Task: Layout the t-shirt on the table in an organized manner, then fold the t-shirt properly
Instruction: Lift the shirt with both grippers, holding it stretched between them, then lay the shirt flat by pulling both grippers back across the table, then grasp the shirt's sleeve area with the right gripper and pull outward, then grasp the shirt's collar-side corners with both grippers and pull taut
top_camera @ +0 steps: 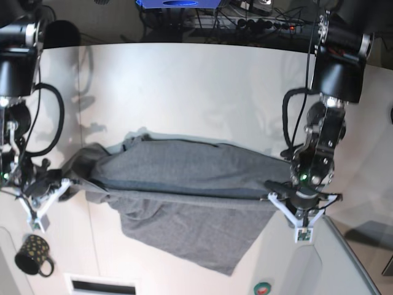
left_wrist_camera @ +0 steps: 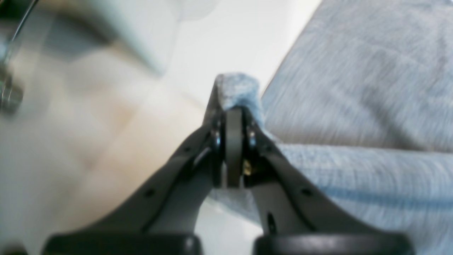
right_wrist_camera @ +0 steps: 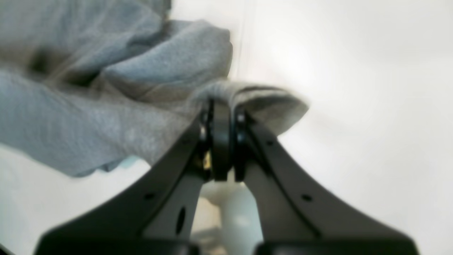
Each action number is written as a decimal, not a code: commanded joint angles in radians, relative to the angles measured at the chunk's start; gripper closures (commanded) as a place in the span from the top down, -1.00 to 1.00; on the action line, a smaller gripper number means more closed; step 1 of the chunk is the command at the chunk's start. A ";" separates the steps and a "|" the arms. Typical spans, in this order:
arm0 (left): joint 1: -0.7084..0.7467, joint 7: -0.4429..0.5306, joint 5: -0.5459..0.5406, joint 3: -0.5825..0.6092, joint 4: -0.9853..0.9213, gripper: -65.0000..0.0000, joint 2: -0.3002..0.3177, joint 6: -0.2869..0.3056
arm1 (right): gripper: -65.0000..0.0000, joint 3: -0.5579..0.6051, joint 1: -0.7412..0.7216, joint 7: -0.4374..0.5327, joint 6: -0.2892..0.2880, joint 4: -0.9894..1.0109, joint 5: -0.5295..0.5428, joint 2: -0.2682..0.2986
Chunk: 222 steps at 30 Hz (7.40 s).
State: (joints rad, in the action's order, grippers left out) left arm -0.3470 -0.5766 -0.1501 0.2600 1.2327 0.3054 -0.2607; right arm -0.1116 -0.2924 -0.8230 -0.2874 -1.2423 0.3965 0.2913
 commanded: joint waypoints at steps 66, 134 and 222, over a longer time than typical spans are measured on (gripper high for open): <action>0.652 0.004 0.004 -0.331 0.333 -1.00 0.015 -0.012 | -0.39 -0.155 0.700 0.265 -0.003 -0.302 0.009 -0.203; 0.464 0.152 0.011 -0.548 -0.067 -1.00 -0.127 -0.009 | -0.94 -0.144 0.026 0.285 0.004 0.267 -0.095 0.053; 0.865 0.073 -0.420 -0.993 0.200 -0.25 -0.173 0.528 | 0.46 -0.616 0.368 0.004 -0.411 0.095 0.069 -0.249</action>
State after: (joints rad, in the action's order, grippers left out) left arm 0.5091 -0.5194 -0.5625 -0.7258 1.4220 0.1215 0.2634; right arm -0.7311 0.0700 -0.7700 -0.7010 -1.1507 0.5098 0.0410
